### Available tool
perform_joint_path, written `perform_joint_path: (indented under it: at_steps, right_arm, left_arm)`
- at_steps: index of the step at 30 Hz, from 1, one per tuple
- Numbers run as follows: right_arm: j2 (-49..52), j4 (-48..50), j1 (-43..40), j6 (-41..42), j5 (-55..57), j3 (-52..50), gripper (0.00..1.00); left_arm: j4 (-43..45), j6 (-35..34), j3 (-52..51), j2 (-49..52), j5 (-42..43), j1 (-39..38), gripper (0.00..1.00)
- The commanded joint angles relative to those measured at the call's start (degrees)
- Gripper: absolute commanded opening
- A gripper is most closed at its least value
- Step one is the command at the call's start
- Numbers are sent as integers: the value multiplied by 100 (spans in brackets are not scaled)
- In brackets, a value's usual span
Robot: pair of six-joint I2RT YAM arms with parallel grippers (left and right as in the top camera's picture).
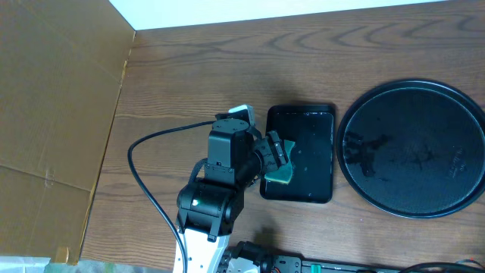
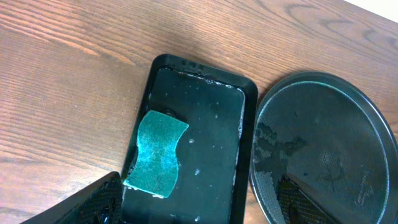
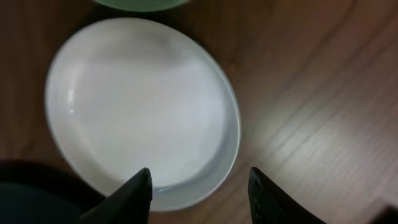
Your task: Clean dirty plates on tray and stack at the side
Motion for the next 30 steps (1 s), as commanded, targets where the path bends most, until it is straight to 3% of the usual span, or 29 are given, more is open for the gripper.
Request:
perform_joint_path:
  at_steps: [1,7,15,30]
  right_arm:
    - [-463,83,-31,-236,-734,35,48]
    - [-901,380,-31,-299,-1064,35,45]
    - [-306,695,-39,387,1235,26,53]
    - [1152,2225,-680,339,1029,26,64]
  left_arm:
    - [-2,9,127,22,-28,20,80]
    - [-2,9,127,22,-31,20,80]
    - [-2,9,127,22,-28,20,80]
    - [-2,9,127,22,-28,20,80]
